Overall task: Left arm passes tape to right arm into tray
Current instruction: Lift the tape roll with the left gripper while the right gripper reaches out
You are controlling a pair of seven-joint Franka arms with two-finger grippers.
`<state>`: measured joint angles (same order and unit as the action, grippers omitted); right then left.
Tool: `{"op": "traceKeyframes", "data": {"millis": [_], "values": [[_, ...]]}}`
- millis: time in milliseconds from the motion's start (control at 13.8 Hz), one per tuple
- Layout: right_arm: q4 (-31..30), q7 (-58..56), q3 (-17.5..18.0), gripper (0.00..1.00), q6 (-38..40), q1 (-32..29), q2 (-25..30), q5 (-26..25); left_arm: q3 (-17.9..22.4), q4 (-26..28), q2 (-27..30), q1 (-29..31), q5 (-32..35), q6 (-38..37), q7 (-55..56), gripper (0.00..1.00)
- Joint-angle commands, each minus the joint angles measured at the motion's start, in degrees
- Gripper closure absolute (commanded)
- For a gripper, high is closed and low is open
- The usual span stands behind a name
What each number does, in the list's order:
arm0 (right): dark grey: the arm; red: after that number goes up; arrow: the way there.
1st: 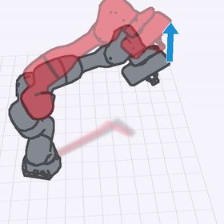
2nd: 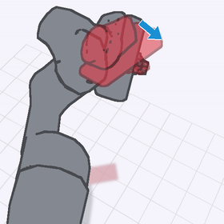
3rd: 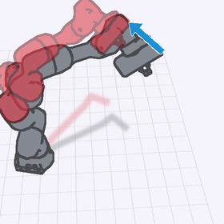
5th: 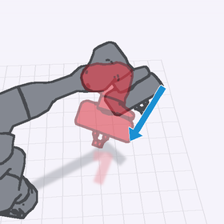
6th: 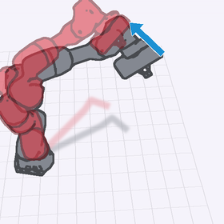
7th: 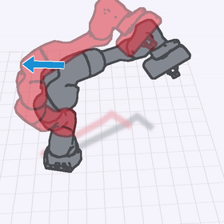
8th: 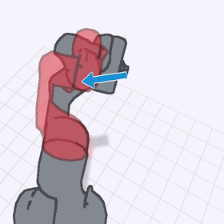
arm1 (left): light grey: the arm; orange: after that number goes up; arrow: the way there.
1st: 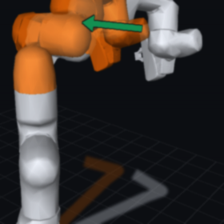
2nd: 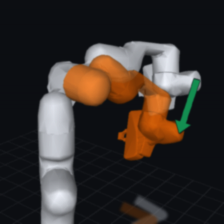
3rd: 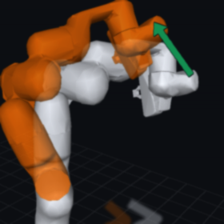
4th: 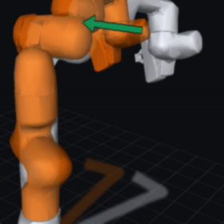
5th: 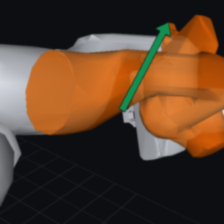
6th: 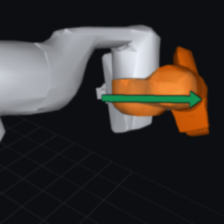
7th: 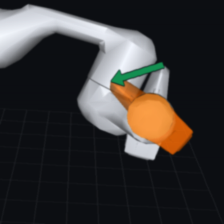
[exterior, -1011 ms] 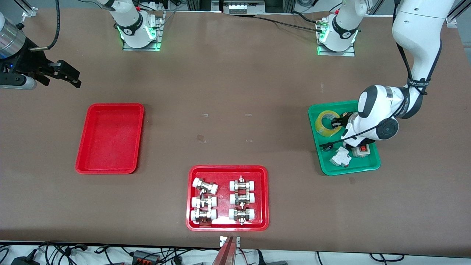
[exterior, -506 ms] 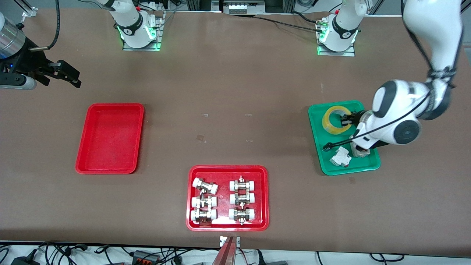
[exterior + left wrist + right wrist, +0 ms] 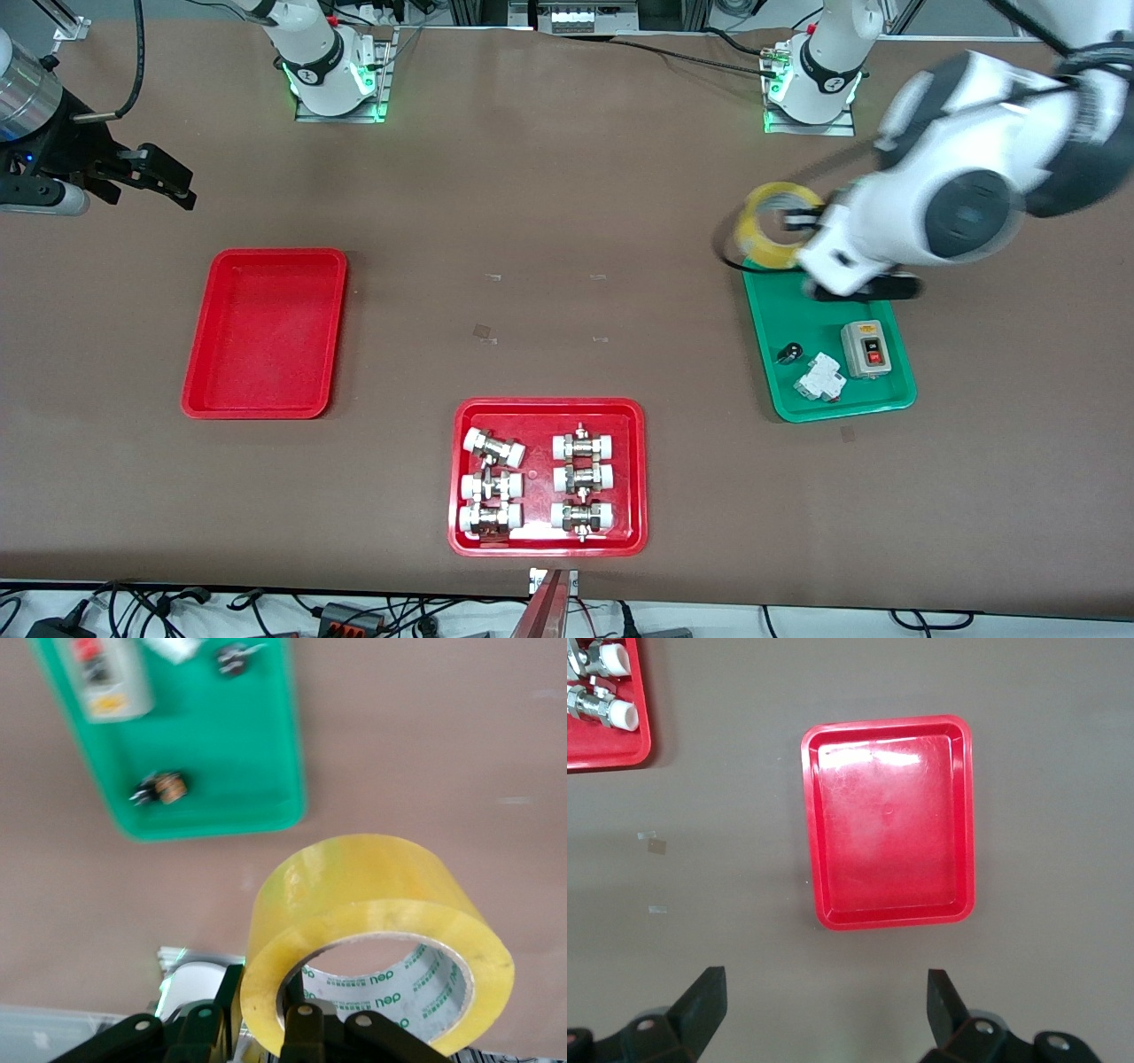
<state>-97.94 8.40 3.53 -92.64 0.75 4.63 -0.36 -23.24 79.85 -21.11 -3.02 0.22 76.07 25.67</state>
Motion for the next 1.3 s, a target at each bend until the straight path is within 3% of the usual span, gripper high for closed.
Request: {"op": "traceKeyframes", "data": {"millis": [0, 144, 289, 650, 1011, 1228], "values": [[-0.93, 0.13, 0.16, 0.0, 0.71, -0.66, -0.14, 0.27, -0.93, -7.07, -9.54, -7.5, -0.92, 10.17, 5.85, 0.99], [-0.85, -0.84, 0.07, 0.0, 1.85, -1.01, -1.28, 0.8, -0.93, -7.07, -14.2, -11.8, -4.95, 24.84, 15.24, 0.99], [-0.85, -3.11, -0.1, 0.0, 3.08, -1.18, -1.55, 4.65, 0.38, -6.9, -16.41, -17.08, -4.1, 37.86, 26.13, 0.99], [-0.85, -7.07, -0.63, 0.0, 4.66, -3.82, -4.36, 15.55, 0.38, -6.9, -19.84, -22.54, -4.45, 53.19, 45.66, 0.99], [-0.23, -18.39, -0.63, 0.0, 2.91, -4.26, -10.15, 27.67, -0.14, -7.07, -21.16, -23.17, -4.97, 57.6, 40.71, 0.99], [-0.06, -31.48, -0.72, 0.0, 0.11, -4.26, -14.98, 39.17, -0.14, -6.99, -23.62, -23.08, -8.48, 67.6, 39.2, 0.99]]}}
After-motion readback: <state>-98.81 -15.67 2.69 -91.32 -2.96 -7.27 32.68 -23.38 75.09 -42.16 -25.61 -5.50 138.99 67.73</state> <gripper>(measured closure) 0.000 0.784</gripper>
